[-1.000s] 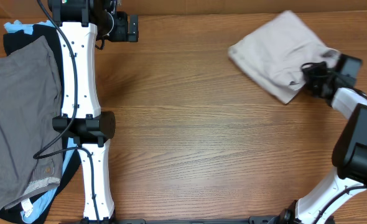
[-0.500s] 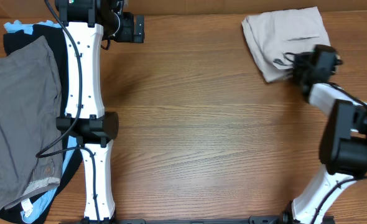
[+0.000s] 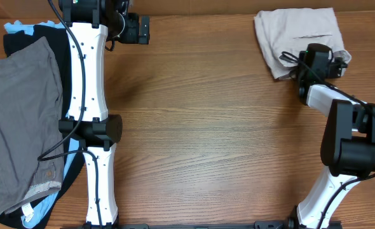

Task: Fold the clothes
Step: 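Release the shorts and pull the right gripper back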

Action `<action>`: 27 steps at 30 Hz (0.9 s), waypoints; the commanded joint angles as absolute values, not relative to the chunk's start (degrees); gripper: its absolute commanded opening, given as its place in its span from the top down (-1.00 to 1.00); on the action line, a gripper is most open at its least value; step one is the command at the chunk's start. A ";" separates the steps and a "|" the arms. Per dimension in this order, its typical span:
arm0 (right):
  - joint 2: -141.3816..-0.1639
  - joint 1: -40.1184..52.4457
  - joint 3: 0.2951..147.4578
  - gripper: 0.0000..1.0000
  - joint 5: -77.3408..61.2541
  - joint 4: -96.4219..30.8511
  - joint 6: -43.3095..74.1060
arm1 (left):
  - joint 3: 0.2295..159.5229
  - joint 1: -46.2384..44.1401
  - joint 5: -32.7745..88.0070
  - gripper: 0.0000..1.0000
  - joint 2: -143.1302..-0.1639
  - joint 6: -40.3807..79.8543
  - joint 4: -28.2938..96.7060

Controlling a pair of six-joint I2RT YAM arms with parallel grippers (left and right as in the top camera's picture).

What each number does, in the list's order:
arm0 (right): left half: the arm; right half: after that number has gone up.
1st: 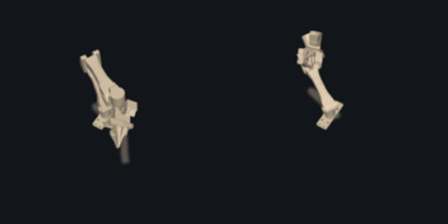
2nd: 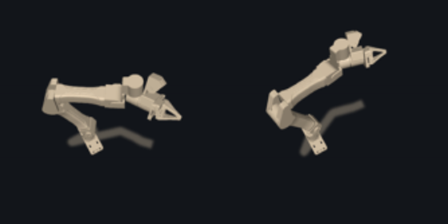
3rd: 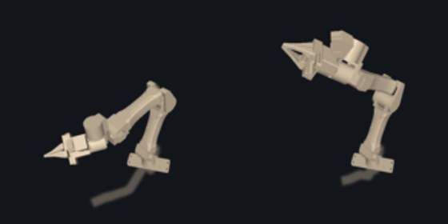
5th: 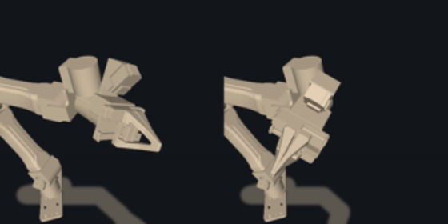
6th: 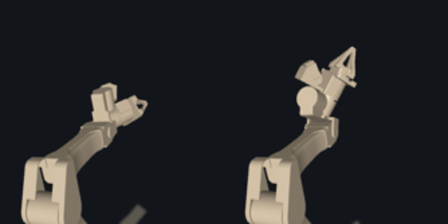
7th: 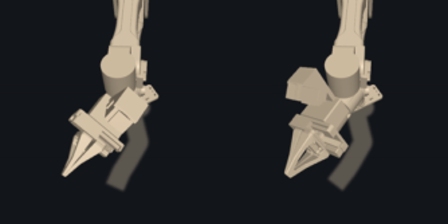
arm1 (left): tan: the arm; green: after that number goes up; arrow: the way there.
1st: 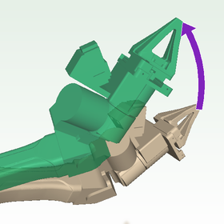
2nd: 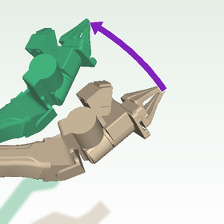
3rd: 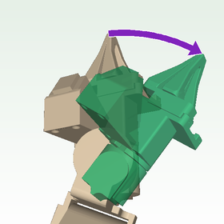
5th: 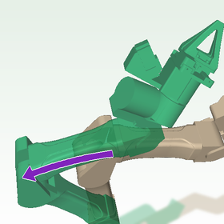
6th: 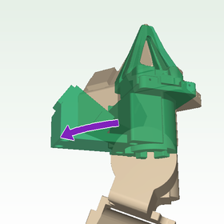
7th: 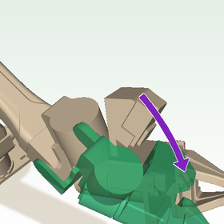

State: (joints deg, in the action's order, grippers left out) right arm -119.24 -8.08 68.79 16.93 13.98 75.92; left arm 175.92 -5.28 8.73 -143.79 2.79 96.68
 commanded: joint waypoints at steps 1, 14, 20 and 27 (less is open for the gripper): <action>-119.17 -9.74 70.11 0.92 19.14 16.23 76.51 | 176.72 -5.69 8.38 -1.00 -142.37 3.01 96.79; -119.17 -11.66 70.11 0.46 11.40 18.81 67.75 | 176.72 -5.69 8.38 -1.00 -142.39 3.01 96.79; -117.75 -12.67 70.11 -1.00 4.80 18.76 56.23 | 176.72 -5.69 8.38 -1.00 -142.39 2.98 96.73; -104.97 -14.55 70.11 -1.00 -1.48 7.05 44.51 | 176.72 -5.69 8.43 -1.00 -142.39 2.98 96.62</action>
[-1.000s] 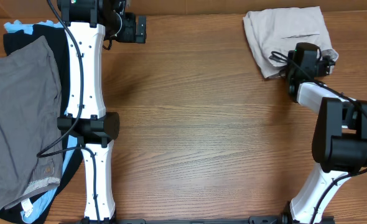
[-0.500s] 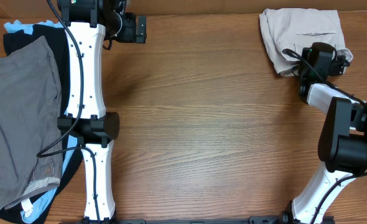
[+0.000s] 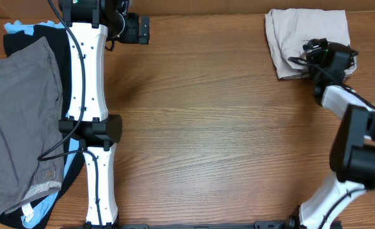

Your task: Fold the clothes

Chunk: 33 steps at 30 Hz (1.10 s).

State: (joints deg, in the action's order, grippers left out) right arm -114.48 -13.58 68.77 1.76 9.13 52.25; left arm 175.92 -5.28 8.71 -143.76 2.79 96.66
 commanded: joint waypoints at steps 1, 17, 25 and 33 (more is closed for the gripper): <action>-102.52 -14.68 70.11 -1.00 -1.45 3.79 43.42 | 176.72 -5.69 8.45 -1.00 -142.39 2.98 96.62; -59.86 -14.74 70.15 -1.00 -12.01 -40.42 35.57 | 176.72 -5.69 8.38 -1.00 -142.39 2.98 96.64; -51.55 -14.76 70.15 -1.00 -15.49 -47.55 35.51 | 176.72 -5.69 8.40 -1.00 -142.39 2.98 96.64; -50.92 -14.26 70.15 -1.00 -15.84 -50.65 33.65 | 176.72 -5.67 8.40 -1.00 -142.39 2.98 96.64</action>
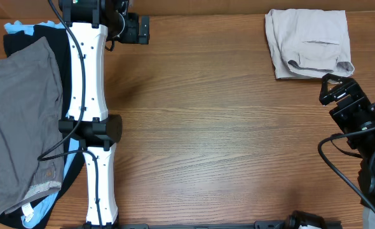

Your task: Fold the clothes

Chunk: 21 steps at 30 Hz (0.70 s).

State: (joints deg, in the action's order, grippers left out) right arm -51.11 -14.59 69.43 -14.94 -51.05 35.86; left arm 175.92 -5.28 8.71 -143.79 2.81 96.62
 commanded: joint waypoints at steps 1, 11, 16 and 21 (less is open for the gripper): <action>-50.89 -13.98 70.13 -1.00 -16.71 -50.02 30.35 | 176.72 -5.67 8.40 -1.00 -142.39 2.98 96.64; -44.36 -7.55 63.68 -1.00 -17.39 -42.17 11.94 | 176.72 -5.67 8.38 -0.99 -142.39 2.96 96.64; -37.54 -6.42 51.09 -1.00 -15.25 -28.34 11.94 | 176.72 -5.67 8.40 -1.00 -142.39 2.98 96.64; -30.02 -5.52 34.68 -1.00 -15.07 -12.86 11.94 | 176.72 -5.67 8.38 -1.00 -142.39 2.98 96.64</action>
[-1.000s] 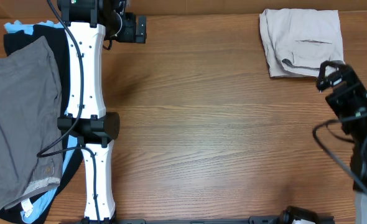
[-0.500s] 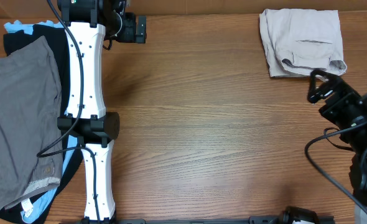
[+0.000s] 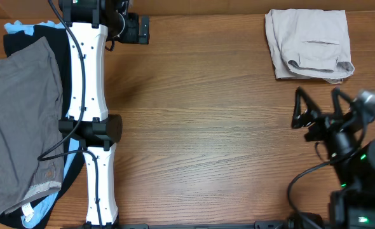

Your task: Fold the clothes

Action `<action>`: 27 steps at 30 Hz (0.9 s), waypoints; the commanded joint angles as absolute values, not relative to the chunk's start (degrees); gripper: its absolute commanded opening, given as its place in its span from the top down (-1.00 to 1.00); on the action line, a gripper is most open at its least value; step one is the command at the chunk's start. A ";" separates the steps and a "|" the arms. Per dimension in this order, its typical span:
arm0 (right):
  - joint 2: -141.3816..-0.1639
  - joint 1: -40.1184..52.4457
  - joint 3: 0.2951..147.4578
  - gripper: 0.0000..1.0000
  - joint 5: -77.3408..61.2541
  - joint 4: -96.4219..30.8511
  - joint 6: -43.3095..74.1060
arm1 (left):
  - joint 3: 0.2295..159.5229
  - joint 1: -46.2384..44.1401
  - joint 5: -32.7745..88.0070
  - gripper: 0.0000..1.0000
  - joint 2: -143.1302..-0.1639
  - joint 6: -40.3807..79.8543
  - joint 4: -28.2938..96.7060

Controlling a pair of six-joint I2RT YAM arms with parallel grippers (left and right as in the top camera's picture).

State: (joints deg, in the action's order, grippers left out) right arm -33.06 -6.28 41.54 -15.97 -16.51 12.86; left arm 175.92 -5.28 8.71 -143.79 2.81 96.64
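A folded beige garment [image 3: 309, 43] lies at the table's far right corner. At the left edge is a loose pile with grey shorts [image 3: 19, 121] on top of a black garment [image 3: 22, 41] and a light blue one [image 3: 14, 27]. My right gripper [image 3: 316, 97] hovers just in front of the beige garment, open, with nothing between its fingers [image 3: 297, 105]. My left gripper [image 3: 140, 29] rests at the far edge beside the pile, holding nothing. How its jaws stand does not show.
The left arm [image 3: 86, 95] stretches from the front edge to the far edge, right beside the pile. The wooden table [image 3: 206, 127] lies between the two arms. The right arm's base and cables [image 3: 356, 184] fill the front right corner.
My right gripper has moved left and a little forward, from the right edge to in front of the beige garment. It now points at the garment with its fingers spread. Garment and left arm are unchanged.
My right gripper was first on the beige garment's front edge. Then garment and gripper were further right, in the far corner. Then the gripper was off the cloth near the right edge, the garment lying folded. Now it stands open in front of it.
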 commanded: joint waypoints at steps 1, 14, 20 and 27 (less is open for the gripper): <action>-28.67 -5.39 31.55 -1.00 -15.05 -10.24 11.94 | 176.72 -5.67 8.38 -1.00 -142.39 2.98 96.64; -15.42 -3.14 6.79 -1.00 -14.26 4.47 11.94 | 176.72 -5.67 8.40 -1.00 -142.39 2.98 96.64; -15.25 -1.54 5.04 -1.00 -6.63 4.47 11.94 | 176.72 -5.69 8.40 -0.99 -142.39 2.96 96.64; -15.00 -1.56 2.90 -1.00 -6.07 4.51 11.94 | 176.72 -5.65 8.38 -1.00 -142.39 2.98 96.64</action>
